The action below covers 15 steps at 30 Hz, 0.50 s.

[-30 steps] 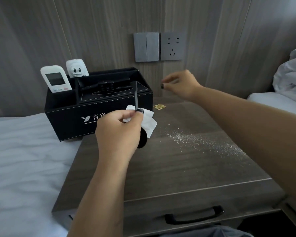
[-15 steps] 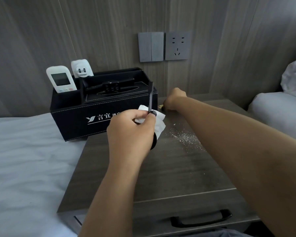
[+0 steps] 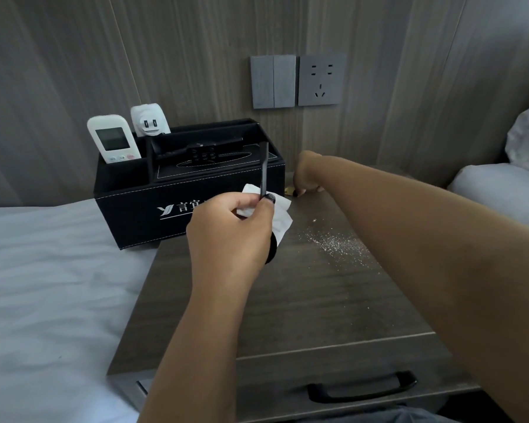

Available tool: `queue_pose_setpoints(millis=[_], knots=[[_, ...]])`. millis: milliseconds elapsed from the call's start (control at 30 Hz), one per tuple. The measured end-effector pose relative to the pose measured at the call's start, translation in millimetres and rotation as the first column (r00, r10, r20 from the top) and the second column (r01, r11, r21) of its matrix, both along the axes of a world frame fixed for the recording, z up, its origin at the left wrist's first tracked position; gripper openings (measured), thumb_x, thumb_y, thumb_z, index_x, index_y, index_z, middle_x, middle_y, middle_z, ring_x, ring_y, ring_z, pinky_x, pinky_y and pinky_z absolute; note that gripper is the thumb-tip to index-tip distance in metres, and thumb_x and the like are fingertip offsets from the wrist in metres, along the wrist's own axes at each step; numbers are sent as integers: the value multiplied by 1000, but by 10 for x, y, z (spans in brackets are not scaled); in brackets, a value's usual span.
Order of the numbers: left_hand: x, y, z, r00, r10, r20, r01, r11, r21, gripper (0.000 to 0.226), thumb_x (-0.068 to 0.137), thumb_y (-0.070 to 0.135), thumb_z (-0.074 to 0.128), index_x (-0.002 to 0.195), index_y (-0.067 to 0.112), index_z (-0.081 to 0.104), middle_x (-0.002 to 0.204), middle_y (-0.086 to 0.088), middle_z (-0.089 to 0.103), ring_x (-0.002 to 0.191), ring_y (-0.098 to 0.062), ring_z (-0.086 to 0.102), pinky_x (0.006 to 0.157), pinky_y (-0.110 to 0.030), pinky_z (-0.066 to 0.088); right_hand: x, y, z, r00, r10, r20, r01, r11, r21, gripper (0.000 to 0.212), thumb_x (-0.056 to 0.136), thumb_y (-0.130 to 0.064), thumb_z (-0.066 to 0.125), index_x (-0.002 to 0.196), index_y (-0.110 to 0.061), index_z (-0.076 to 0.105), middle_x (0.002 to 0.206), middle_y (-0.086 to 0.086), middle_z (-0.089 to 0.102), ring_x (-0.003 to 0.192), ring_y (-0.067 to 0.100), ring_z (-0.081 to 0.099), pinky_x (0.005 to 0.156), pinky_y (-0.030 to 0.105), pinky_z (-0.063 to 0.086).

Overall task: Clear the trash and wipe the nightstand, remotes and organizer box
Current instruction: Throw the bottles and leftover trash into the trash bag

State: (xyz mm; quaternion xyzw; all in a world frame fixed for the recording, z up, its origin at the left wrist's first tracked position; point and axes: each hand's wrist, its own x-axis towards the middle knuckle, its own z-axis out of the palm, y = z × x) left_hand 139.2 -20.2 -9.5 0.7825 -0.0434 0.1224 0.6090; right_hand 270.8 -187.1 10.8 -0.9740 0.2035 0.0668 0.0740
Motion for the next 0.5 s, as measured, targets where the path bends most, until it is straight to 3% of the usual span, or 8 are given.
queue_pose_setpoints(millis=[100, 167, 267, 333, 433, 467, 500], knots=[[21, 8, -3, 1000, 3, -6, -3, 1000, -7, 9, 84, 28, 70, 77, 34, 71, 74, 14, 69, 72, -1, 64, 67, -21, 47, 47, -13, -8, 985, 161, -64, -169, 973, -159, 26, 95, -12, 57, 119, -3, 61, 94, 6, 63, 100, 26, 58, 82, 31, 48], [30, 15, 0, 1000, 6, -5, -6, 1000, -7, 7, 84, 28, 70, 78, 32, 72, 74, 14, 69, 73, 0, 64, 68, -22, 49, 87, -45, -59, 984, 173, -42, -178, 967, -182, 28, 94, -12, 55, 121, -4, 60, 95, 7, 61, 102, 25, 56, 85, 31, 46], [27, 29, 13, 1000, 14, -4, -14, 1000, -18, 7, 83, 28, 70, 79, 32, 73, 74, 15, 69, 72, 2, 64, 68, -20, 49, 192, -65, -106, 973, 228, -21, -228, 958, -176, 35, 86, -15, 60, 120, -9, 59, 118, 12, 61, 109, 32, 60, 91, 38, 53], [17, 37, 25, 1000, 14, -4, -14, 1000, -21, 5, 83, 29, 70, 80, 31, 74, 72, 15, 69, 67, 4, 63, 63, -17, 46, 204, -99, -120, 973, 229, 20, -222, 957, -185, 33, 83, -22, 60, 114, -9, 59, 110, 9, 59, 104, 31, 61, 88, 38, 55], [0, 65, 40, 1000, 16, -1, -16, 999, -42, 6, 83, 28, 70, 79, 30, 74, 71, 15, 69, 66, 3, 63, 61, -16, 43, 175, -169, -120, 991, 100, 93, -94, 993, -65, 10, 80, -13, 62, 78, -8, 54, 87, 9, 55, 89, 31, 62, 73, 32, 56], [-3, 70, 43, 1000, 20, 2, -20, 999, -47, 6, 83, 28, 71, 79, 30, 74, 71, 14, 69, 66, 2, 63, 62, -16, 43, 159, -197, -123, 992, 21, 128, -24, 999, 25, 14, 80, -7, 61, 69, -7, 52, 78, 9, 56, 81, 30, 62, 65, 30, 54], [-5, 71, 48, 1000, 25, 5, -25, 998, -52, 5, 83, 29, 71, 79, 29, 74, 72, 14, 69, 68, 2, 63, 62, -16, 44, 157, -244, -122, 992, 39, 121, -36, 999, -26, 19, 80, -2, 60, 64, -7, 52, 70, 9, 56, 73, 28, 62, 59, 28, 52]])
